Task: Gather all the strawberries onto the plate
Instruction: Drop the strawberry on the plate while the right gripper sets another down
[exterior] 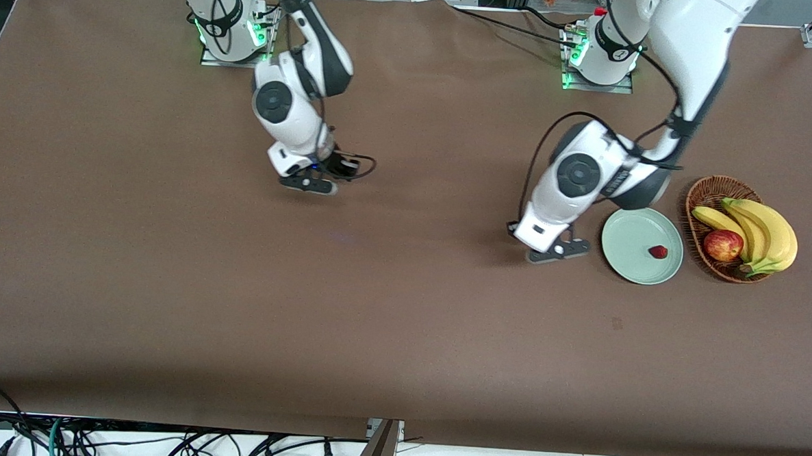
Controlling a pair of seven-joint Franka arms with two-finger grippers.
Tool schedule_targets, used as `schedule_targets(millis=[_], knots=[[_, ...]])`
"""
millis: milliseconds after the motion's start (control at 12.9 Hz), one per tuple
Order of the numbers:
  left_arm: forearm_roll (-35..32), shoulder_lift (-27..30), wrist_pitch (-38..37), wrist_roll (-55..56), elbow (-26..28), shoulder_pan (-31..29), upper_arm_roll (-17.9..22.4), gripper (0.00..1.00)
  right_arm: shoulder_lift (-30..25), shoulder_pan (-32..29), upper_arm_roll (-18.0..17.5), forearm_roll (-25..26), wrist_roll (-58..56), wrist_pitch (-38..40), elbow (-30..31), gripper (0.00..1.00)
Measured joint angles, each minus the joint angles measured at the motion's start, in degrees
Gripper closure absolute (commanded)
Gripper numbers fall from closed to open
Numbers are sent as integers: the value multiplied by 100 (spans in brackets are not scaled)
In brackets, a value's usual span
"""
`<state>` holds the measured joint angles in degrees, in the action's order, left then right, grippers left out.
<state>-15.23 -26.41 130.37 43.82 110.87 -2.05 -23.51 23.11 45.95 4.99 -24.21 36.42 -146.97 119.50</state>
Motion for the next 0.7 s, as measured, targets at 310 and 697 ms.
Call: schedule_targets(millis=[310, 697], knots=[[92, 22, -167, -1635, -105, -1146, -107, 86, 1701, 542, -261, -2, 2067, -21, -2450, 72], [177, -137, -243, -3936, -83, -2547, -115, 77, 3335, 1146, -246, -1, 4036, -601, -4705, 32]])
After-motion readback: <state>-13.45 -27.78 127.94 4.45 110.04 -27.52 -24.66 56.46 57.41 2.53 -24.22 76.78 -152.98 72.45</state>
